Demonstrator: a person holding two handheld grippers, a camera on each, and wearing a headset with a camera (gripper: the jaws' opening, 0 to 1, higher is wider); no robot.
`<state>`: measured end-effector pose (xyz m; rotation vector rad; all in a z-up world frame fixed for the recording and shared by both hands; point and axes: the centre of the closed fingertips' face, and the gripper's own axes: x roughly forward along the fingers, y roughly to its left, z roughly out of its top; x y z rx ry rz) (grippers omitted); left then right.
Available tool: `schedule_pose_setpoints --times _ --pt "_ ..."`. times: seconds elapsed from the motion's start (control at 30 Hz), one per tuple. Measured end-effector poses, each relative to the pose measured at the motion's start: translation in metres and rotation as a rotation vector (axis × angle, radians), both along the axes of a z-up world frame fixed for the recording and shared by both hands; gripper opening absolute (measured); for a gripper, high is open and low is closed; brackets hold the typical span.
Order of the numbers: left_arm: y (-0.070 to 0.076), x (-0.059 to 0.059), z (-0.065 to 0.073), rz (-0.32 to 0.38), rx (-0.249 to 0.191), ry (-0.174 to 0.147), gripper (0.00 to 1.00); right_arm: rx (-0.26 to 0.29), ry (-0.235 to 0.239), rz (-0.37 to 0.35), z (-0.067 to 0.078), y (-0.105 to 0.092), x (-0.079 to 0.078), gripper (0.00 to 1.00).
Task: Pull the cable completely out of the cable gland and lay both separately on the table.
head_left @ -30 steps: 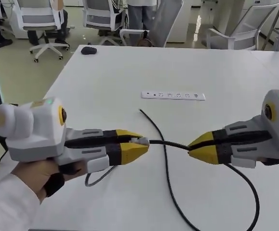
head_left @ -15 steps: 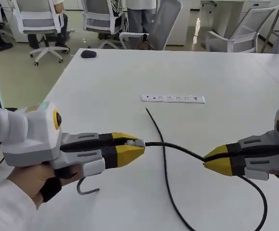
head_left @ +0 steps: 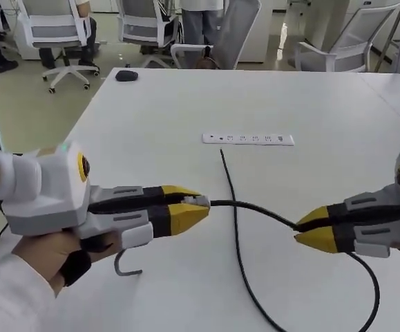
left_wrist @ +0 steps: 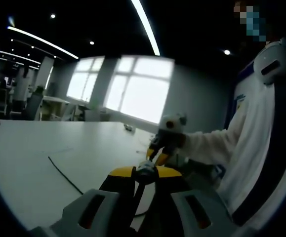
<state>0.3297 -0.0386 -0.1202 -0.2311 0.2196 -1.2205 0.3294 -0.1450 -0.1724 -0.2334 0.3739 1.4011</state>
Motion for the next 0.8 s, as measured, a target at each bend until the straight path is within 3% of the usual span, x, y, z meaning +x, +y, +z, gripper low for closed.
schedule_pose_setpoints --times 0.07,0.23,0.4,0.53,0.8 --pt "-0.001 0.0 0.001 0.001 -0.005 0.001 0.16 0.018 -0.008 -0.009 0.009 0.003 0.003 0.15" --pt "-0.003 0.0 0.001 -0.003 0.0 -0.004 0.16 0.027 -0.089 0.027 0.031 0.019 0.003 0.17" --pt "-0.009 -0.002 0.002 -0.017 0.011 -0.012 0.16 0.031 -0.161 0.1 0.049 0.046 -0.002 0.17" --pt "-0.012 -0.003 0.002 -0.024 0.02 -0.018 0.16 0.034 -0.181 0.148 0.053 0.063 -0.006 0.17" --pt "-0.015 -0.008 0.002 -0.035 0.021 -0.02 0.16 0.02 -0.202 0.199 0.047 0.081 -0.01 0.16"
